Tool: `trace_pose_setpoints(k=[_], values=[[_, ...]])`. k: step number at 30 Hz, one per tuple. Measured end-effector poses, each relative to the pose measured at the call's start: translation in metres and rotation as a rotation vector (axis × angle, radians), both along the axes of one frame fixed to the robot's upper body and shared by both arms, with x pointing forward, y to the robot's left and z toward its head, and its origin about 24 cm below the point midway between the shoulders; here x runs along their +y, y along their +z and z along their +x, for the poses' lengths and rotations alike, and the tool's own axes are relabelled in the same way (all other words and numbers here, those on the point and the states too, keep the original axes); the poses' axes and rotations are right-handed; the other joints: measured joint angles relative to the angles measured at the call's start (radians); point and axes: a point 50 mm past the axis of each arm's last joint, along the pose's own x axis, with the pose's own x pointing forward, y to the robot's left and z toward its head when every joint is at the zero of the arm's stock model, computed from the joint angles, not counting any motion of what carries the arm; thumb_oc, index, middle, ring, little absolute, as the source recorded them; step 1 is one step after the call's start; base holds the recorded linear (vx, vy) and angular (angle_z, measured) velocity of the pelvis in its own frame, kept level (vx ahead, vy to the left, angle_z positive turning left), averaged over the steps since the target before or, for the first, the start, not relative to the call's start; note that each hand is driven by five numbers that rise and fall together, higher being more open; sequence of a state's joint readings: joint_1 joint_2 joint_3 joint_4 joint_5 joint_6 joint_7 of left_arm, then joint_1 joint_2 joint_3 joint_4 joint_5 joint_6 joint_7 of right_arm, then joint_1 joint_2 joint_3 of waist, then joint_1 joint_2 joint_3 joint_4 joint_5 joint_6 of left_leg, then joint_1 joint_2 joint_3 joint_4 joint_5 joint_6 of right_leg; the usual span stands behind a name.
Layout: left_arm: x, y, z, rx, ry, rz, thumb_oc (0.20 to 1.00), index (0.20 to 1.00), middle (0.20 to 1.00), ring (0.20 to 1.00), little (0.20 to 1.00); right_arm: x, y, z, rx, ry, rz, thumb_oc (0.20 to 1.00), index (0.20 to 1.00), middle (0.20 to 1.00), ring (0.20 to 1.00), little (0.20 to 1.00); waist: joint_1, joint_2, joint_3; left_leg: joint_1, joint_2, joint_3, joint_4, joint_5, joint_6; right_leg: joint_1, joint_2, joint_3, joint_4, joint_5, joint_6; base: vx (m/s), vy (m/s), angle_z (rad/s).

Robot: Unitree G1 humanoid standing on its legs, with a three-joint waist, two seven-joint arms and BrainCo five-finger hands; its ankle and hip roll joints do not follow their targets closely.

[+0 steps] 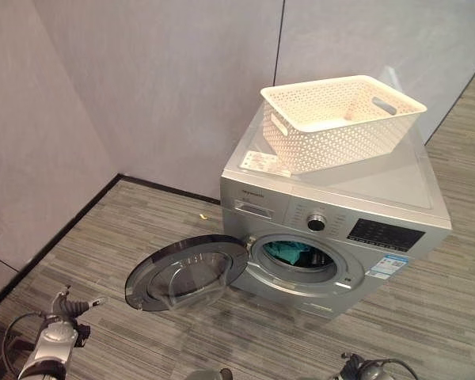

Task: Grab the laundry basket,head to the washer,open it,put in the laundry and shut it.

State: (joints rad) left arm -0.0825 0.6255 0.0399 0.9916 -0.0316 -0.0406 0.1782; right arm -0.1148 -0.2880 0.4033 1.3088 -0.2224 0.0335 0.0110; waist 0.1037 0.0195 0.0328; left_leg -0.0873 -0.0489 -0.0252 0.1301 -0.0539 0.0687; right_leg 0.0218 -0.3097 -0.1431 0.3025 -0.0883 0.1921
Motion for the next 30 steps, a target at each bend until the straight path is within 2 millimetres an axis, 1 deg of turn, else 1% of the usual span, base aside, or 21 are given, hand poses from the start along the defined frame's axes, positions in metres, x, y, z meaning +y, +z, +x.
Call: trace_pose_setpoints(k=[1, 2, 3, 4, 6, 7, 9, 10, 12, 15, 16, 18, 19, 20, 23, 24, 25, 26, 28, 29, 30], values=[[0.001, 0.0, -0.002, -0.003, 0.007, 0.002, 1.0, 1.0, 1.0, 1.0, 1.0, 0.007, -0.003, -0.004, 0.008, 0.002, 0.021, 1.0, 1.0, 1.0, 1.0, 1.0, 0.015, -0.01, -0.015, 0.0, 0.005, 0.014, -0.023, 0.015, -0.013, 0.038, 0.002, -0.011, -0.054, 0.003, -0.004, -0.05, -0.069, -0.49], [0.004, 0.003, -0.001, -0.014, 0.015, 0.006, 1.0, 1.0, 1.0, 1.0, 1.0, 0.014, -0.005, -0.007, 0.017, 0.004, 0.046, 1.0, 1.0, 1.0, 1.0, 1.0, 0.028, -0.033, -0.031, -0.004, 0.004, 0.022, -0.037, 0.028, -0.031, 0.074, 0.012, -0.026, -0.151, 0.025, 0.009, -0.04, -0.178, -0.57], [0.005, 0.004, -0.001, -0.023, 0.025, 0.007, 1.0, 1.0, 1.0, 1.0, 1.0, 0.02, -0.005, -0.003, 0.012, 0.033, 0.058, 1.0, 1.0, 1.0, 1.0, 1.0, 0.032, -0.038, -0.027, 0.001, 0.021, 0.038, -0.086, 0.064, -0.066, 0.083, 0.018, -0.079, -0.222, 0.024, 0.007, 0.01, -0.146, -0.48], [0.006, 0.006, -0.001, -0.031, 0.03, 0.009, 1.0, 1.0, 1.0, 1.0, 1.0, 0.02, -0.006, -0.006, 0.015, 0.039, 0.06, 1.0, 1.0, 1.0, 1.0, 1.0, 0.031, -0.04, -0.034, 0.013, 0.031, 0.045, -0.134, 0.094, -0.082, 0.086, 0.028, -0.106, -0.257, 0.022, 0.004, 0.0, -0.18, -0.42], [0.009, 0.008, -0.002, -0.035, 0.037, 0.018, 1.0, 1.0, 1.0, 1.0, 1.0, 0.02, -0.007, -0.01, 0.024, 0.043, 0.057, 1.0, 1.0, 1.0, 1.0, 1.0, 0.033, -0.042, -0.037, 0.036, 0.044, 0.059, -0.198, 0.139, -0.1, 0.101, 0.047, -0.116, -0.314, 0.025, 0.006, -0.03, -0.112, -0.19], [0.008, 0.01, 0.006, -0.025, 0.006, 0.032, 1.0, 1.0, 1.0, 1.0, 1.0, 0.014, -0.008, -0.024, 0.055, 0.033, 0.043, 1.0, 1.0, 1.0, 1.0, 1.0, 0.018, -0.038, -0.047, 0.03, 0.073, 0.053, -0.223, 0.16, -0.122, 0.104, 0.082, -0.117, -0.355, 0.031, -0.015, -0.04, -0.089, -0.05], [0.01, 0.019, 0.017, -0.048, -0.01, 0.052, 1.0, 1.0, 1.0, 1.0, 1.0, 0.011, -0.01, -0.032, 0.078, 0.031, 0.034, 1.0, 1.0, 1.0, 1.0, 1.0, 0.012, -0.042, -0.048, 0.016, 0.094, 0.048, -0.227, 0.164, -0.13, 0.092, 0.111, -0.117, -0.363, 0.042, -0.03, -0.07, -0.096, 0.03], [0.005, 0.028, 0.037, -0.075, -0.053, 0.068, 1.0, 1.0, 1.0, 1.0, 1.0, 0.009, -0.01, -0.037, 0.083, 0.03, 0.029, 1.0, 1.0, 1.0, 1.0, 1.0, 0.004, -0.049, -0.052, -0.013, 0.109, 0.031, -0.227, 0.17, -0.137, 0.074, 0.128, -0.126, -0.366, 0.043, -0.036, -0.12, -0.092, 0.23], [0.0, 0.043, 0.062, -0.104, -0.114, 0.104, 1.0, 1.0, 1.0, 1.0, 1.0, 0.008, -0.009, -0.034, 0.078, 0.035, 0.02, 1.0, 1.0, 1.0, 1.0, 1.0, -0.015, -0.059, -0.057, -0.058, 0.116, 0.006, -0.223, 0.188, -0.145, 0.042, 0.144, -0.149, -0.367, 0.051, -0.046, -0.21, -0.092, 0.32], [-0.004, 0.073, 0.099, -0.155, -0.169, 0.189, 1.0, 1.0, 1.0, 1.0, 1.0, 0.002, -0.006, -0.023, 0.054, 0.071, -0.018, 1.0, 1.0, 1.0, 1.0, 1.0, -0.036, -0.07, -0.048, -0.124, 0.124, -0.003, -0.22, 0.22, -0.151, -0.011, 0.155, -0.156, -0.371, 0.066, -0.05, -0.15, -0.025, 0.09], [-0.004, 0.082, 0.107, -0.182, -0.17, 0.202, 1.0, 1.0, 1.0, 1.0, 1.0, 0.0, -0.005, -0.019, 0.045, 0.069, -0.025, 1.0, 1.0, 1.0, 1.0, 1.0, -0.053, -0.082, -0.038, -0.139, 0.123, -0.003, -0.222, 0.226, -0.153, -0.026, 0.16, -0.159, -0.377, 0.077, -0.043, -0.25, -0.001, 0.03], [-0.002, 0.098, 0.118, -0.214, -0.164, 0.229, 1.0, 1.0, 1.0, 1.0, 1.0, -0.003, -0.001, -0.008, 0.016, 0.086, -0.046, 1.0, 1.0, 1.0, 1.0, 1.0, -0.067, -0.081, -0.02, -0.182, 0.125, -0.002, -0.217, 0.235, -0.149, -0.072, 0.164, -0.147, -0.375, 0.093, -0.043, -0.12, 0.007, -0.11], [0.002, 0.123, 0.132, -0.275, -0.151, 0.254, 1.0, 1.0, 1.0, 1.0, 1.0, -0.003, 0.004, 0.012, -0.033, 0.106, -0.059, 1.0, 1.0, 1.0, 1.0, 1.0, -0.068, -0.09, 0.022, -0.215, 0.13, 0.004, -0.213, 0.244, -0.151, -0.103, 0.167, -0.138, -0.38, 0.111, -0.043, -0.15, -0.023, -0.18], [0.003, 0.139, 0.141, -0.319, -0.145, 0.265, 1.0, 1.0, 1.0, 1.0, 1.0, -0.003, 0.007, 0.02, -0.053, 0.11, -0.062, 1.0, 1.0, 1.0, 1.0, 1.0, -0.083, -0.095, 0.054, -0.23, 0.126, 0.007, -0.216, 0.255, -0.144, -0.115, 0.166, -0.134, -0.389, 0.134, -0.041, -0.2, -0.032, -0.12], [-0.006, 0.171, 0.162, -0.399, -0.165, 0.295, 1.0, 1.0, 1.0, 1.0, 1.0, 0.006, 0.01, 0.034, -0.095, 0.18, -0.062, 1.0, 1.0, 1.0, 1.0, 1.0, -0.086, -0.117, 0.099, -0.261, 0.123, 0.003, -0.202, 0.258, -0.143, -0.136, 0.166, -0.139, -0.389, 0.134, -0.04, -0.14, -0.015, 0.05], [-0.008, 0.184, 0.169, -0.434, -0.162, 0.305, 1.0, 1.0, 1.0, 1.0, 1.0, 0.01, 0.013, 0.043, -0.123, 0.206, -0.061, 1.0, 1.0, 1.0, 1.0, 1.0, -0.085, -0.126, 0.119, -0.278, 0.127, 0.0, -0.196, 0.258, -0.146, -0.148, 0.17, -0.139, -0.389, 0.133, -0.041, -0.08, -0.017, 0.06], [-0.009, 0.207, 0.177, -0.482, -0.155, 0.327, 1.0, 1.0, 1.0, 1.0, 1.0, 0.017, 0.019, 0.061, -0.176, 0.235, -0.049, 1.0, 1.0, 1.0, 1.0, 1.0, -0.091, -0.142, 0.151, -0.327, 0.132, -0.015, -0.168, 0.253, -0.152, -0.181, 0.179, -0.142, -0.389, 0.137, -0.045, -0.08, -0.028, 0.03], [-0.005, 0.22, 0.178, -0.513, -0.138, 0.337, 1.0, 1.0, 1.0, 1.0, 1.0, 0.02, 0.024, 0.073, -0.216, 0.237, -0.038, 1.0, 1.0, 1.0, 1.0, 1.0, -0.095, -0.152, 0.171, -0.345, 0.134, -0.018, -0.161, 0.253, -0.152, -0.197, 0.181, -0.142, -0.389, 0.146, -0.049, -0.05, -0.02, 0.03], [-0.003, 0.236, 0.18, -0.558, -0.12, 0.336, 1.0, 1.0, 1.0, 1.0, 1.0, 0.027, 0.031, 0.087, -0.26, 0.26, -0.026, 1.0, 1.0, 1.0, 1.0, 1.0, -0.099, -0.173, 0.192, -0.361, 0.134, -0.018, -0.153, 0.255, -0.149, -0.209, 0.181, -0.141, -0.389, 0.148, -0.048, -0.02, 0.002, 0.0], [0.001, 0.247, 0.179, -0.583, -0.099, 0.339, 1.0, 1.0, 1.0, 1.0, 1.0, 0.034, 0.036, 0.098, -0.293, 0.288, -0.017, 1.0, 1.0, 1.0, 1.0, 1.0, -0.103, -0.192, 0.206, -0.37, 0.134, -0.018, -0.15, 0.255, -0.149, -0.216, 0.18, -0.14, -0.389, 0.149, -0.048, -0.04, -0.005, 0.0], [0.002, 0.25, 0.179, -0.588, -0.09, 0.341, 1.0, 1.0, 1.0, 1.0, 1.0, 0.037, 0.039, 0.105, -0.318, 0.293, -0.006, 1.0, 1.0, 1.0, 1.0, 1.0, -0.104, -0.199, 0.217, -0.371, 0.133, -0.018, -0.15, 0.254, -0.149, -0.217, 0.179, -0.14, -0.389, 0.149, -0.048, -0.05, -0.016, 0.01]])
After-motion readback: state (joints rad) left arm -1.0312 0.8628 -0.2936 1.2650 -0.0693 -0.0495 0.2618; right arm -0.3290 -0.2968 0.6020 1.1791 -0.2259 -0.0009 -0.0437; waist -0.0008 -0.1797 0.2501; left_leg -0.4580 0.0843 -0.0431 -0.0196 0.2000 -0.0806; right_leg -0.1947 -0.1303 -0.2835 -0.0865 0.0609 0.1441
